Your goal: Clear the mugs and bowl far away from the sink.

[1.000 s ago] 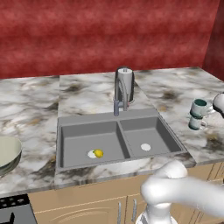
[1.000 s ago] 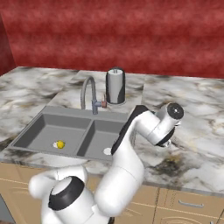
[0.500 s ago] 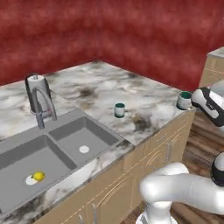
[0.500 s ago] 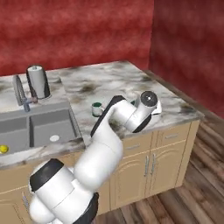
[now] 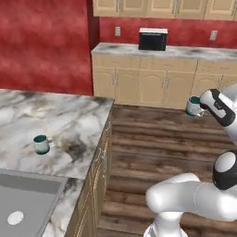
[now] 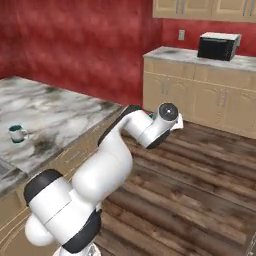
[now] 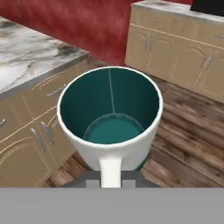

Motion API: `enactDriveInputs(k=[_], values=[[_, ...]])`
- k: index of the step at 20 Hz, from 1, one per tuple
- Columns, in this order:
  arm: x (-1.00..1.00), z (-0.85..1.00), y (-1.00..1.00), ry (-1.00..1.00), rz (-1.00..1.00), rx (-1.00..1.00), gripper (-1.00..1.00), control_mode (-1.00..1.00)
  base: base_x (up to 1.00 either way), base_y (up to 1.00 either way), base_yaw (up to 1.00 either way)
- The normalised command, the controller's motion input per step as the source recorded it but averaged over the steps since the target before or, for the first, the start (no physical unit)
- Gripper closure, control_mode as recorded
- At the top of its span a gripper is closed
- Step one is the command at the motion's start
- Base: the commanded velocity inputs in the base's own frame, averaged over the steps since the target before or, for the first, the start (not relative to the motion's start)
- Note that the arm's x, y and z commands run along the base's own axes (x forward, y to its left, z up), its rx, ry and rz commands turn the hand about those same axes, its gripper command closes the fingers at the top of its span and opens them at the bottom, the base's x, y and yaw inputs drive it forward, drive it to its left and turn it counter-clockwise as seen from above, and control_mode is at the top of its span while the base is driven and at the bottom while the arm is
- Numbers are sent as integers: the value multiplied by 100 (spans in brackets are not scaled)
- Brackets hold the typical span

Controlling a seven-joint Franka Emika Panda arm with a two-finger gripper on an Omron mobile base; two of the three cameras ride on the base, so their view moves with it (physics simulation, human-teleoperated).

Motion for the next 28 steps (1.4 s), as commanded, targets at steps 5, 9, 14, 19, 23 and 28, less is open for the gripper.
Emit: enactDriveInputs(k=[5,9,14,19,23,28], values=[[0,0,0,0,0,0,100,100,0,0,-100],[0,0,0,0,0,0,100,100,0,0,-100],[0,0,0,0,0,0,100,100,0,0,-100],[0,0,0,0,0,0,100,100,52,30,-78],[0,0,0,0,0,0,100,100,91,58,-39],[0,0,0,0,0,0,100,100,96,57,-33]])
